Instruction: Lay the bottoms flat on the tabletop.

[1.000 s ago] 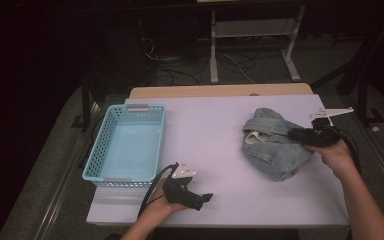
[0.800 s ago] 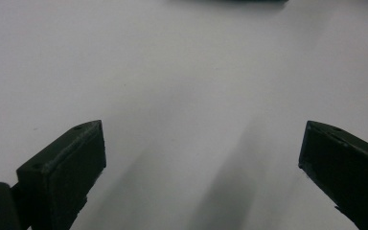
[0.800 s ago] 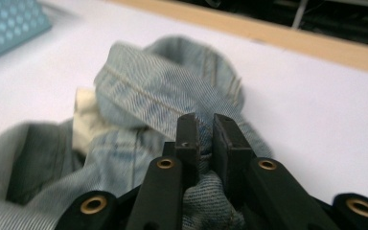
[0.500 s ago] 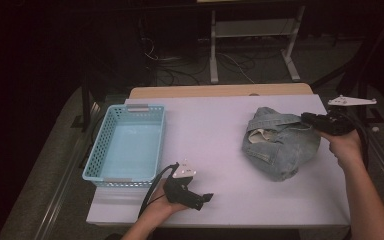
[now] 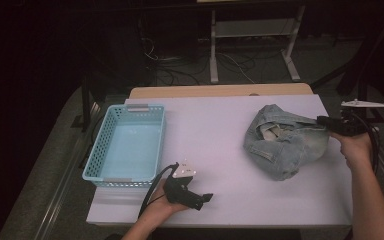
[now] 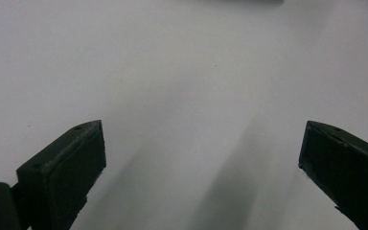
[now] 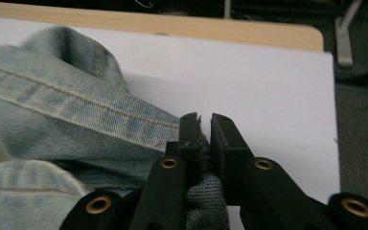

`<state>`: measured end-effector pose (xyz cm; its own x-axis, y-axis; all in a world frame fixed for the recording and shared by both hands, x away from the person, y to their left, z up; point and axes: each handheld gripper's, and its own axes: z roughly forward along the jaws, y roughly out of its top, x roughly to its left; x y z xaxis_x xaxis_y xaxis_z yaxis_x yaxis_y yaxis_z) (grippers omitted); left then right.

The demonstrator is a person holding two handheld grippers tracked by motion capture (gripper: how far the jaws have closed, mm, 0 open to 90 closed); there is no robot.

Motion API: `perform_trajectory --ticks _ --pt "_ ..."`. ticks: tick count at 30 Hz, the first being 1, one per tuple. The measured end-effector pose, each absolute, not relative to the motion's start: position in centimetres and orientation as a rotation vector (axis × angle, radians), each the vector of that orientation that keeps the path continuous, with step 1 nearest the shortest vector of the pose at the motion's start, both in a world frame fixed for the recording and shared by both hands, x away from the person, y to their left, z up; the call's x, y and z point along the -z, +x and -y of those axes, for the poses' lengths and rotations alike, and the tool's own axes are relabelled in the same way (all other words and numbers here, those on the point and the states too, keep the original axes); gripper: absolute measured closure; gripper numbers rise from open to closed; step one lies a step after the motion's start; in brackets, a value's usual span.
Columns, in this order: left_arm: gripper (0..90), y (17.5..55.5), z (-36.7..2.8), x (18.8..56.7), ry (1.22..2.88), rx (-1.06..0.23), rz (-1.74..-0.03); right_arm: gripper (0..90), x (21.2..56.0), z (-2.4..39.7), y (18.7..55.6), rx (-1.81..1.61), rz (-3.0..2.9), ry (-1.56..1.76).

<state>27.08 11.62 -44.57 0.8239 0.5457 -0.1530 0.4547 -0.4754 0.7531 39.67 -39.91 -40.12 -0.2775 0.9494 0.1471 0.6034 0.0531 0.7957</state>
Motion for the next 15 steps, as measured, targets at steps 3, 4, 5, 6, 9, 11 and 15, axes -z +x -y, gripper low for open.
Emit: perform_trajectory --ticks 3,4,5,6,9,11,15 --pt "2.0 27.1 -11.6 44.6 2.143 -0.134 -0.735 82.0 41.2 40.4 39.9 -1.059 -1.931 1.598" --pt "2.0 27.1 -11.6 44.6 2.143 -0.134 -0.737 82.0 41.6 40.5 40.0 -1.042 -1.940 1.610" --pt "2.0 27.1 -11.6 44.6 2.144 -0.133 -0.736 82.0 42.0 40.5 40.1 -1.029 -1.950 1.625" --pt "2.0 27.1 -11.6 44.6 2.145 -0.133 -0.735 81.9 42.4 40.6 40.2 -1.018 -1.963 1.633" --pt "2.0 27.1 -11.6 44.6 2.148 -0.134 -0.732 81.6 43.0 40.4 40.3 -1.009 -1.989 1.655" --pt "2.1 27.1 -11.7 44.6 2.148 -0.135 -0.734 79.4 43.0 40.2 40.3 -1.017 -1.999 1.653" --pt "2.0 27.1 -11.7 44.5 2.144 -0.134 -0.738 67.8 42.0 39.8 39.9 -1.068 -1.997 1.621"
